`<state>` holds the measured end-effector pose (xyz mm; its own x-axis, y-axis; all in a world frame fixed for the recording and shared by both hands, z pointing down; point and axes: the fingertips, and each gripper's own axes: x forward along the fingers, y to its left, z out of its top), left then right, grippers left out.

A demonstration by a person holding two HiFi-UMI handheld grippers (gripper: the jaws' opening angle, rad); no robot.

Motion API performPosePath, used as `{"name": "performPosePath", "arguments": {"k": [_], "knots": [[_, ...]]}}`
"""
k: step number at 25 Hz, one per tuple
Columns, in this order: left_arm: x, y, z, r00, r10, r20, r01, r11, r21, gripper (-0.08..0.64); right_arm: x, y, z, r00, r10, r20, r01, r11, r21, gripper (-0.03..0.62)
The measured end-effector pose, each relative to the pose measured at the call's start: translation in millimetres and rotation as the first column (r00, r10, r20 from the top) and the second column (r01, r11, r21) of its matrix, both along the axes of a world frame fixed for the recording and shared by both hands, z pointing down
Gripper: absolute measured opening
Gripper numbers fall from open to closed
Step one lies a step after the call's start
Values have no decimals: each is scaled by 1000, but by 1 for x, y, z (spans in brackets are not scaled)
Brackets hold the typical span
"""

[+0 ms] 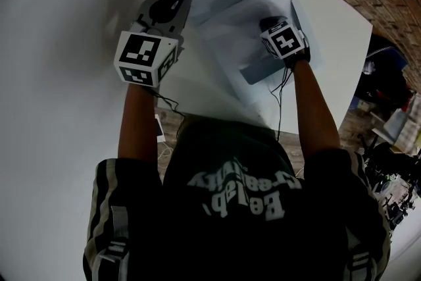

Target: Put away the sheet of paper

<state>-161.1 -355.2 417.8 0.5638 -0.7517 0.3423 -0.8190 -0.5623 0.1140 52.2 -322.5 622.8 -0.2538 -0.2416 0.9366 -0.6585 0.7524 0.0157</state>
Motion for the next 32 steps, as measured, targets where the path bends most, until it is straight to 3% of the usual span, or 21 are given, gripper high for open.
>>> {"name": "performPosePath", "arguments": {"k": [4, 7, 10, 13, 26, 32], "knots": [[-1, -1, 0, 1000, 1, 0, -1, 1000, 1, 23, 13, 13, 1, 999, 33, -41, -35, 998, -43, -6], [-1, -1, 0, 1000, 0, 0, 0, 1000, 1, 24, 13, 15, -6, 999, 11, -48, -11, 1000, -18, -8], [0, 0, 0, 1000, 3, 1, -3, 1000, 3, 23, -8, 15, -19, 999, -8, 48, 8, 1000, 7, -6], [0, 0, 0, 1000, 3, 3, -3, 1000, 2, 23, -31, 21, -15, 994, -36, 107, 40, 999, -36, -6], [0, 1, 1, 1000, 7, 0, -7, 1000, 5, 24, -26, 55, 2, 994, -106, 1, 105, 984, -142, -8], [0, 2, 1, 1000, 7, -1, -7, 1000, 6, 24, -18, 67, 0, 994, -102, -35, 94, 978, -186, -8]]}}
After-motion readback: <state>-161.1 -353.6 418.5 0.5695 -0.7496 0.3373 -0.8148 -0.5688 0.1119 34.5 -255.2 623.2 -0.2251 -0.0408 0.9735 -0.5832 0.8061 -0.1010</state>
